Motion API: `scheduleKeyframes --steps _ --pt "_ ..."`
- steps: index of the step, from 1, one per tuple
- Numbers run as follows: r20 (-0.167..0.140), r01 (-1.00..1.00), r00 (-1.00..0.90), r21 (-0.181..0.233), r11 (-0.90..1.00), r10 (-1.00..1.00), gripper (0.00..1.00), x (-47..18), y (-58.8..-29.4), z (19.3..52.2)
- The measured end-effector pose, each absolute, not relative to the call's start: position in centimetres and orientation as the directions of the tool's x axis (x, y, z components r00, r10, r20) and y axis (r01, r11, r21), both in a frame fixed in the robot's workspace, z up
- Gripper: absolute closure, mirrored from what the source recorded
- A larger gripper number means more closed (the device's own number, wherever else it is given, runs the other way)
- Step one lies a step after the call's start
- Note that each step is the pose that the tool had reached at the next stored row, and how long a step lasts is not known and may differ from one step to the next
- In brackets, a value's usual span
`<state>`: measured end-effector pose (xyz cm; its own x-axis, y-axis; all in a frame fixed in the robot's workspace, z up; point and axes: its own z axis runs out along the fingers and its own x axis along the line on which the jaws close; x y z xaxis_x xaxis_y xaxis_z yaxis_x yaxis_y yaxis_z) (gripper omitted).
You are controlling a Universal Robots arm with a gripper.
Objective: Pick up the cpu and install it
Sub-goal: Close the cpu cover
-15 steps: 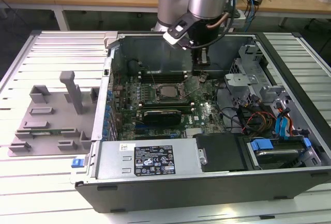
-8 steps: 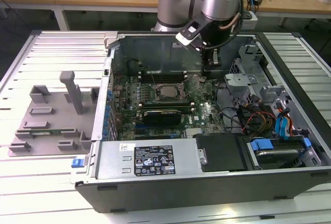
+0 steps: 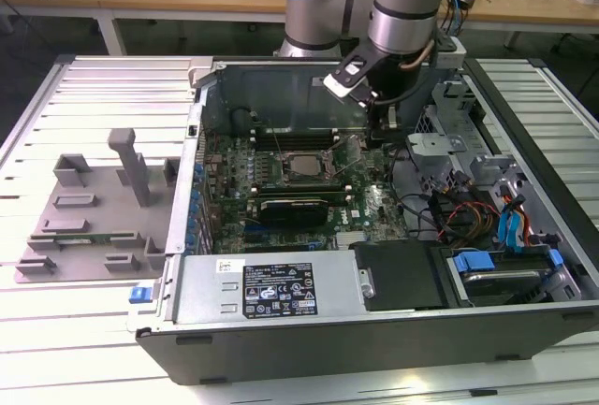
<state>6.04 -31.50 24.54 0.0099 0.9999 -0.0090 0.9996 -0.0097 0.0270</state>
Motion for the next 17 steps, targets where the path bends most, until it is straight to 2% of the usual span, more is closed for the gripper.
scheduleKeyframes --steps 8,17 --pt "-0.009 1.000 0.010 0.017 -0.010 1.000 0.89 5.8 -31.5 23.7" --pt "-0.009 0.999 0.010 0.033 -0.010 1.000 0.89 2.5 -31.4 23.7"
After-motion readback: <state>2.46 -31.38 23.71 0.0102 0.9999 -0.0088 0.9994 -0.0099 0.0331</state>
